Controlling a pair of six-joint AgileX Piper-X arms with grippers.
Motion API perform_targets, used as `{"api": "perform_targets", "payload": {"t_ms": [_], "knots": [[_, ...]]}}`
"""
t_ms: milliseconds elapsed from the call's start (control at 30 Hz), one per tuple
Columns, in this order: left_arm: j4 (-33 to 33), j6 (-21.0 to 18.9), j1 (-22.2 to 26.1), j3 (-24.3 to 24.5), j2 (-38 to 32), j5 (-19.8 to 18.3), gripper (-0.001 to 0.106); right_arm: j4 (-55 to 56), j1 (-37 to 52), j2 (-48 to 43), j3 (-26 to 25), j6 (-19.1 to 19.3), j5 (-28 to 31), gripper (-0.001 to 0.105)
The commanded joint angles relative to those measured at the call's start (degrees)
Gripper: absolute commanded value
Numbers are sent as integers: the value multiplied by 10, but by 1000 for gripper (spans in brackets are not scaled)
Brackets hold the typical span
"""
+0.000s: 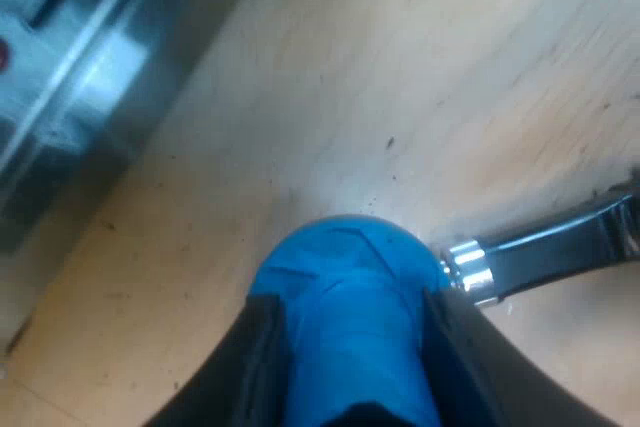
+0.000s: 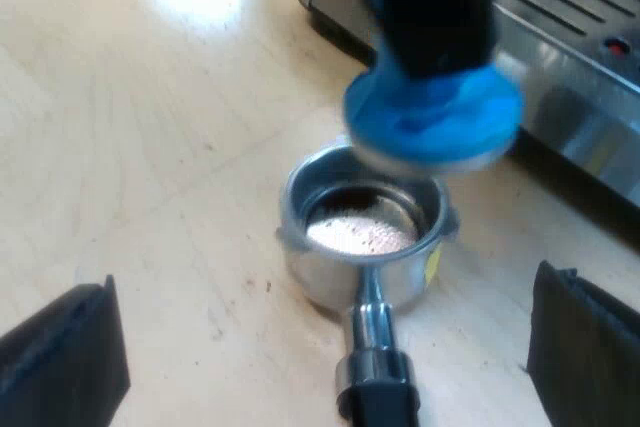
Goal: Grind coffee beans and then tamp
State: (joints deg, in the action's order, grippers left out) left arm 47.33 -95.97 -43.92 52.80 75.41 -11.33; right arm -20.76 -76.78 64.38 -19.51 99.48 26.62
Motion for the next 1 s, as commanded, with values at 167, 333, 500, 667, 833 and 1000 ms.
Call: {"api": "perform_targets", "payload": {"t_ms": [167,333,500,667,833,1000], "knots": [[67,-5,22,9,-67,20,0,-4,-1,-18,-20,13,5,82],[100,-5,71,9,-104,20,0,-2,-1,-26,-35,24,5,82],[125,-1,119,9,-128,20,0,1,-1,-26,-61,28,5,82],[138,2,169,6,-138,20,0,29,-1,-26,-80,37,5,82],[145,26,235,-27,-138,20,0,78,-1,-26,-96,51,0,82],[128,26,280,-61,-138,20,0,78,0,-26,-96,51,-20,82]]}}
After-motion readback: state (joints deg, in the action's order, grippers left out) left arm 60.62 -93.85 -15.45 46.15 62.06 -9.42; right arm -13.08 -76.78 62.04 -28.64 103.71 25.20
